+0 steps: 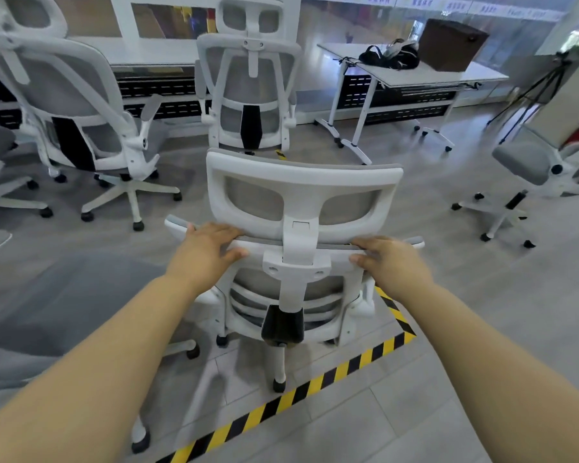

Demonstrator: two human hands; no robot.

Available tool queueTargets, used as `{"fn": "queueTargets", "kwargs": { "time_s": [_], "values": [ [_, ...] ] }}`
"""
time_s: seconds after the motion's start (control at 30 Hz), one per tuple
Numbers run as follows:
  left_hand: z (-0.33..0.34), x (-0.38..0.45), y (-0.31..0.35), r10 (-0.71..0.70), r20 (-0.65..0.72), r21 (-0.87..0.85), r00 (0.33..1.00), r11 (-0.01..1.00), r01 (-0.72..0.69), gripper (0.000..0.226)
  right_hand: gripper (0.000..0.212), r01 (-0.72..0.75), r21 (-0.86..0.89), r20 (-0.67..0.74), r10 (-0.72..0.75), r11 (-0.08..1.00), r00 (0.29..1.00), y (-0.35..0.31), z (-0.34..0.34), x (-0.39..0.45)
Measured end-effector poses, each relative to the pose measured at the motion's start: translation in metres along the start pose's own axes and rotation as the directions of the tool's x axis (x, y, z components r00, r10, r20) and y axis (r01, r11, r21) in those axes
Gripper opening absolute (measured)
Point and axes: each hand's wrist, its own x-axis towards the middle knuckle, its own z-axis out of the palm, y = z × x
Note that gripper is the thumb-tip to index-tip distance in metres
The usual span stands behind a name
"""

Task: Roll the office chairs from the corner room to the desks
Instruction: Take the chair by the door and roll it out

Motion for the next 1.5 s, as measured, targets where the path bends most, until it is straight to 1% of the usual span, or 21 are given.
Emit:
{"fn": "queueTargets", "kwargs": {
  "time_s": [0.1, 0.2, 0.3, 0.4, 0.47, 0.63, 0.77, 0.83, 0.9, 1.0, 1.07, 1.13, 1.2, 1.3, 1.37, 1.5],
  "values": [
    [0.002, 0.024, 0.004, -0.016, -0.016, 0.018, 1.000, 1.000, 0.017, 0.041, 0.036, 0.046, -0.094, -0.003, -0.046, 0.995, 0.999, 0.003, -0.007, 0.029],
    [0.006, 0.041, 0.012, -0.037, -0.032, 0.032, 0.999, 0.999, 0.038, 0.041, 0.035, 0.117, -0.236, 0.038, -0.111, 0.965, 0.993, 0.006, -0.018, 0.054],
    [0.013, 0.055, 0.018, -0.079, -0.061, -0.002, 0.995, 0.997, 0.079, 0.040, 0.035, 0.190, -0.318, 0.064, -0.179, 0.929, 0.982, 0.011, -0.028, 0.073],
    [0.021, 0.060, 0.024, -0.117, -0.103, -0.029, 0.988, 0.993, 0.114, 0.041, 0.034, 0.266, -0.342, 0.086, -0.252, 0.901, 0.964, 0.018, -0.034, 0.087],
    [0.027, 0.062, 0.030, -0.169, -0.134, -0.021, 0.976, 0.986, 0.168, 0.042, 0.034, 0.316, -0.361, 0.109, -0.297, 0.878, 0.949, 0.023, -0.039, 0.098],
    [0.034, 0.058, 0.051, -0.277, -0.184, 0.071, 0.943, 0.953, 0.294, 0.042, 0.041, 0.423, -0.330, 0.213, -0.370, 0.844, 0.904, 0.031, -0.049, 0.111],
    [0.028, 0.050, 0.076, -0.417, -0.135, 0.144, 0.899, 0.889, 0.435, 0.046, 0.042, 0.469, -0.315, 0.303, -0.381, 0.825, 0.873, 0.035, -0.065, 0.108],
    [0.024, 0.043, 0.090, -0.465, -0.106, 0.177, 0.879, 0.861, 0.476, 0.040, 0.043, 0.468, -0.350, 0.320, -0.366, 0.811, 0.874, 0.039, -0.076, 0.103],
    [0.021, 0.033, 0.104, -0.502, -0.066, 0.228, 0.862, 0.834, 0.503, 0.038, 0.041, 0.444, -0.378, 0.326, -0.332, 0.812, 0.885, 0.047, -0.088, 0.098],
    [0.023, 0.016, 0.127, -0.515, 0.020, 0.255, 0.857, 0.831, 0.493, 0.040, 0.046, 0.396, -0.382, 0.327, -0.278, 0.835, 0.903, 0.063, -0.106, 0.086],
    [0.030, 0.010, 0.148, -0.507, 0.084, 0.288, 0.858, 0.837, 0.466, 0.033, 0.052, 0.369, -0.387, 0.336, -0.244, 0.845, 0.910, 0.077, -0.117, 0.078],
    [0.038, 0.007, 0.172, -0.483, 0.126, 0.342, 0.867, 0.841, 0.419, 0.026, 0.051, 0.357, -0.395, 0.357, -0.217, 0.846, 0.908, 0.095, -0.127, 0.069],
    [0.049, 0.007, 0.196, -0.456, 0.146, 0.363, 0.878, 0.850, 0.381, 0.026, 0.052, 0.357, -0.398, 0.396, -0.192, 0.845, 0.898, 0.117, -0.139, 0.063],
    [0.064, 0.016, 0.239, -0.433, 0.176, 0.380, 0.884, 0.858, 0.345, 0.036, 0.051, 0.362, -0.400, 0.474, -0.148, 0.842, 0.868, 0.154, -0.164, 0.057],
    [0.077, 0.028, 0.270, -0.407, 0.174, 0.391, 0.897, 0.864, 0.316, 0.039, 0.052, 0.382, -0.414, 0.515, -0.133, 0.826, 0.847, 0.180, -0.185, 0.057],
    [0.105, 0.058, 0.334, -0.369, 0.148, 0.390, 0.917, 0.874, 0.289, 0.033, 0.053, 0.392, -0.452, 0.508, -0.130, 0.802, 0.851, 0.234, -0.231, 0.075]
  ]
}}
